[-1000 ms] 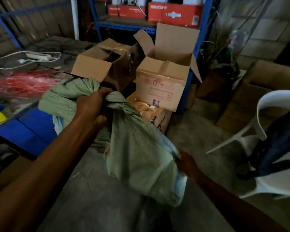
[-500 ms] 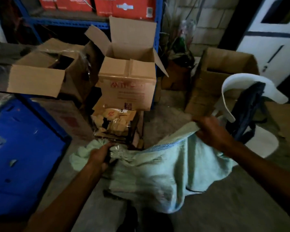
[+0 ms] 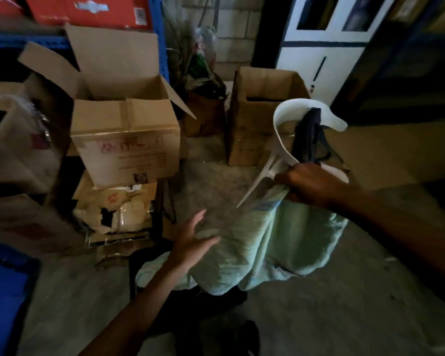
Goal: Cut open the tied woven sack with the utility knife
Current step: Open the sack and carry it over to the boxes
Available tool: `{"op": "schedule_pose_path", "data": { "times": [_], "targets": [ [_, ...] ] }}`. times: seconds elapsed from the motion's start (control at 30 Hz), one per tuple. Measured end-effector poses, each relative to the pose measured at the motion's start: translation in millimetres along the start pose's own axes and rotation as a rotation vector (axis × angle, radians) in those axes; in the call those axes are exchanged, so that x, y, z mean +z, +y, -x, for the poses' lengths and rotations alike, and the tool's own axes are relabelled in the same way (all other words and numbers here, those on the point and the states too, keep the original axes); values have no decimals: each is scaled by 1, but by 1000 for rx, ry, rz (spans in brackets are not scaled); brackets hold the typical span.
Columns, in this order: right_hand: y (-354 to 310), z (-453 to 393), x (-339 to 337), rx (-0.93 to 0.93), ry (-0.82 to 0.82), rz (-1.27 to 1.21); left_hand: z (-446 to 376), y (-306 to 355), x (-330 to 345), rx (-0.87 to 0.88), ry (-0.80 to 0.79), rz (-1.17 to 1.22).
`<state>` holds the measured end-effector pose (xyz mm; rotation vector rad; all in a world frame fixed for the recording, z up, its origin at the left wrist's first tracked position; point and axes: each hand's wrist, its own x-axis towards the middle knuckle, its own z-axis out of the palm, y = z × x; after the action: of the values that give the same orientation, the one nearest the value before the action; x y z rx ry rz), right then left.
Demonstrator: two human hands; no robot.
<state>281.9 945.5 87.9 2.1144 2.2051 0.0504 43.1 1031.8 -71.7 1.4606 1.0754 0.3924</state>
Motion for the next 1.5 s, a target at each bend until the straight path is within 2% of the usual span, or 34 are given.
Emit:
{"op": "schedule_pose_path", "data": {
  "times": [0.07, 0.1, 0.17, 0.27, 0.37, 0.43, 0.53, 0.6, 0.73, 0.8, 0.9, 0.97, 1.03, 1.07, 1.1, 1.2, 1.27, 1.33, 1.4, 1.5],
  "targets": [
    [-10, -3, 10, -21, -26, 4, 2, 34, 30, 250, -205, -194],
    [-12, -2, 14, -37, -36, -3, 1, 46, 47, 344, -235, -291],
    [-10, 6, 24, -29, -60, -10, -4, 63, 70, 479, -166, -414],
    [-2, 30, 50, 99, -126, -1, -11, 72, 77, 518, -68, -447],
    [10, 58, 91, 359, -18, 5, -8, 73, 80, 568, -109, -487],
    [14, 72, 109, 613, -14, -236, -4, 69, 84, 552, -153, -510],
    [18, 81, 109, 736, 53, -564, 1, 72, 83, 465, -173, -458],
    [23, 77, 85, 667, 96, -602, 4, 79, 76, 419, -184, -449],
    [3, 50, 20, 368, 208, -612, 14, 101, 70, 385, -304, -567],
    [-15, 32, -1, 331, 196, -624, 21, 117, 76, 463, -257, -462],
    [-19, 25, -10, 277, 127, -810, 16, 119, 71, 480, -60, -256],
    [-2, 42, -2, 271, -32, -952, 14, 122, 65, 472, -31, -167],
    [8, 66, 19, 333, -321, -862, 16, 125, 63, 496, -92, -92],
    [9, 75, 34, 371, -371, -830, 18, 129, 64, 507, -121, -78],
    [9, 79, 48, 399, -325, -830, 17, 129, 63, 514, -134, -96],
    [13, 67, 78, 473, -50, -707, 14, 131, 53, 597, -104, -226],
    [7, 54, 84, 436, 21, -635, 8, 126, 39, 537, -148, -307],
    [-10, 42, 82, 374, 109, -654, 7, 119, 36, 445, -220, -526],
    [-25, 30, 73, 313, 197, -687, 12, 112, 42, 465, -202, -678],
    [-25, 18, 64, 169, 234, -740, 22, 110, 39, 584, -107, -537]
  ]
}}
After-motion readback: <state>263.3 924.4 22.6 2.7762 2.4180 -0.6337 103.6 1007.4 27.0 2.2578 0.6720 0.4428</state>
